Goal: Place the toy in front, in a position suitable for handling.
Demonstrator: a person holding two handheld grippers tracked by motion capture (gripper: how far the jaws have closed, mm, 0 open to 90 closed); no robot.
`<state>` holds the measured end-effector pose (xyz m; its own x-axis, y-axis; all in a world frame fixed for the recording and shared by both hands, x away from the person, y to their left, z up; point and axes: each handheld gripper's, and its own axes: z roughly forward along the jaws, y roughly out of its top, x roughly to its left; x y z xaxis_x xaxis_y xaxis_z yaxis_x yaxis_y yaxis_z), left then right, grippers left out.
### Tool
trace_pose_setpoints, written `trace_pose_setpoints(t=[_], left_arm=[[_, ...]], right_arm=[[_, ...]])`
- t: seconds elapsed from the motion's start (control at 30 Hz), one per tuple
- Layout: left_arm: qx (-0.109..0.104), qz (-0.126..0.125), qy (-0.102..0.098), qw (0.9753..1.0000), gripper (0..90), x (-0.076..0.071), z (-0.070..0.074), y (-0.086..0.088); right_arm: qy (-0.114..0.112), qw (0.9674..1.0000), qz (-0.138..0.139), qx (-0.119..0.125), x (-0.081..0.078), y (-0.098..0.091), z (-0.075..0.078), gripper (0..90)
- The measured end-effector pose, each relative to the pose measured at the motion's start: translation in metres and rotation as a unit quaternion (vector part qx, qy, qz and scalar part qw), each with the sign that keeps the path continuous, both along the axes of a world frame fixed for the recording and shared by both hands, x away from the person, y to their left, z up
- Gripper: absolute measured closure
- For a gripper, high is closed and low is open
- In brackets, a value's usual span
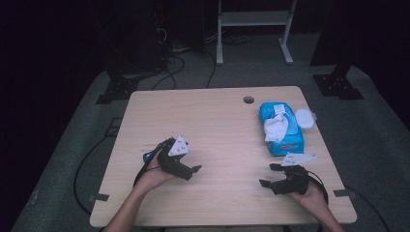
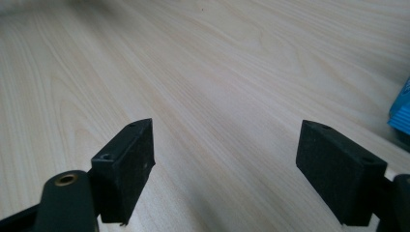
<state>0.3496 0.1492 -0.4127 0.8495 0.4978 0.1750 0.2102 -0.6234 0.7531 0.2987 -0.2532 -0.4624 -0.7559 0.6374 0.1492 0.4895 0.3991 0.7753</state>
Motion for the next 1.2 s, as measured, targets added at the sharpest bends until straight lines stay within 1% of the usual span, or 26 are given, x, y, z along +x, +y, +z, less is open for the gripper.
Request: trace_pose_setpoints(t=[0.03, 0.1, 0.13, 0.17, 0.2, 0.23, 0.27, 0.33, 0.37, 0.47, 0.53, 0.57, 0.6, 0.63, 0.67, 0.7, 0.83, 0.87, 0.9, 0.93, 0.97, 1.07, 1.1, 1.13, 1.17, 1.2], left_arm=[[0.002, 0.01, -0.002, 1.0, 6.2, 0.005, 0.005, 0.006], [-0.001, 0.013, -0.001, 0.9999, 6.2, 0.008, 0.007, 0.01], [-0.004, 0.019, 0.001, 0.9998, 6.2, 0.012, 0.009, 0.015], [-0.002, 0.028, 0.004, 0.9996, 6.2, 0.018, 0.011, 0.022], [-0.002, 0.028, 0.004, 0.9996, 6.2, 0.018, 0.011, 0.022], [0.009, 0.038, 0.004, 0.9992, 6.2, 0.024, 0.012, 0.03], [0.014, 0.043, 0.005, 0.999, 6.2, 0.027, 0.012, 0.034], [0.015, 0.047, 0.006, 0.9987, 6.2, 0.029, 0.012, 0.038], [0.014, 0.057, 0.018, 0.9981, 6.2, 0.035, 0.01, 0.047], [0.018, 0.065, 0.019, 0.9975, 6.2, 0.038, 0.007, 0.053], [0.026, 0.076, 0.031, 0.9963, 6.2, 0.043, 0.001, 0.06], [0.026, 0.076, 0.031, 0.9963, 6.2, 0.043, 0.001, 0.06], [0.038, 0.077, 0.043, 0.9954, 6.4, 0.048, -0.005, 0.065], [0.044, 0.081, 0.045, 0.9947, 6.9, 0.049, -0.006, 0.066], [0.044, 0.081, 0.045, 0.9947, 6.9, 0.049, -0.006, 0.066], [0.055, 0.088, 0.051, 0.9933, 6.9, 0.053, -0.011, 0.07], [0.063, 0.091, 0.059, 0.9921, 6.9, 0.057, -0.016, 0.072], [0.069, 0.09, 0.063, 0.9916, 6.9, 0.059, -0.019, 0.072], [0.072, 0.089, 0.073, 0.9908, 6.9, 0.062, -0.023, 0.073], [0.072, 0.089, 0.073, 0.9908, 6.9, 0.062, -0.023, 0.073], [0.077, 0.085, 0.087, 0.9896, 6.9, 0.064, -0.028, 0.073], [0.101, 0.08, 0.09, 0.9877, 7.0, 0.065, -0.034, 0.072], [0.102, 0.078, 0.092, 0.9874, 7.4, 0.065, -0.035, 0.071], [0.102, 0.078, 0.092, 0.9874, 10.5, 0.065, -0.035, 0.071], [0.105, 0.072, 0.094, 0.9874, 10.5, 0.065, -0.036, 0.072], [0.109, 0.071, 0.097, 0.9867, 11.6, 0.065, -0.038, 0.071]], right_arm=[[0.001, 1.0, -0.001, 0.002, 0.0, -0.001, 0.0, 20.3], [0.002, 1.0, -0.001, 0.002, 0.0, -0.001, 0.001, 20.4], [0.003, 1.0, -0.001, 0.002, 0.0, -0.001, 0.001, 20.3], [0.003, 1.0, 0.0, 0.001, 0.0, 0.0, 0.001, 20.3], [0.001, 1.0, 0.001, 0.001, 0.0, 0.0, 0.001, 20.3], [0.001, 1.0, 0.001, 0.001, 0.0, 0.001, 0.001, 20.4], [0.001, 1.0, 0.003, 0.0, 0.0, 0.001, 0.001, 20.3], [0.001, 1.0, 0.005, -0.002, -0.001, 0.002, 0.001, 20.4], [0.0, 1.0, 0.006, -0.004, -0.001, 0.003, 0.001, 20.4], [-0.001, 0.9999, 0.009, -0.005, -0.001, 0.004, 0.002, 20.3], [-0.001, 0.9999, 0.01, -0.005, -0.001, 0.004, 0.002, 20.4], [-0.001, 0.9999, 0.01, -0.005, -0.001, 0.004, 0.002, 20.4], [0.001, 0.9999, 0.012, -0.006, -0.002, 0.005, 0.002, 20.4], [0.001, 0.9999, 0.013, -0.007, -0.002, 0.005, 0.002, 20.4], [0.001, 0.9999, 0.013, -0.007, -0.002, 0.005, 0.002, 20.4], [0.0, 0.9999, 0.015, -0.009, -0.002, 0.006, 0.002, 20.4], [0.001, 0.9999, 0.014, -0.008, -0.002, 0.006, 0.001, 20.4], [0.001, 0.9998, 0.015, -0.009, -0.002, 0.006, 0.001, 20.4], [0.0, 0.9998, 0.017, -0.01, -0.002, 0.006, 0.001, 20.4], [0.0, 0.9998, 0.017, -0.01, -0.002, 0.006, 0.001, 20.4], [0.0, 0.9998, 0.019, -0.009, -0.003, 0.006, 0.001, 20.4], [0.002, 0.9998, 0.02, -0.01, -0.002, 0.006, 0.001, 20.4], [0.003, 0.9997, 0.02, -0.01, -0.002, 0.006, 0.001, 20.4], [0.003, 0.9997, 0.02, -0.01, -0.002, 0.006, 0.001, 20.4], [0.003, 0.9997, 0.021, -0.01, -0.002, 0.006, 0.001, 20.4], [0.002, 0.9997, 0.021, -0.011, -0.003, 0.006, 0.001, 20.4]])
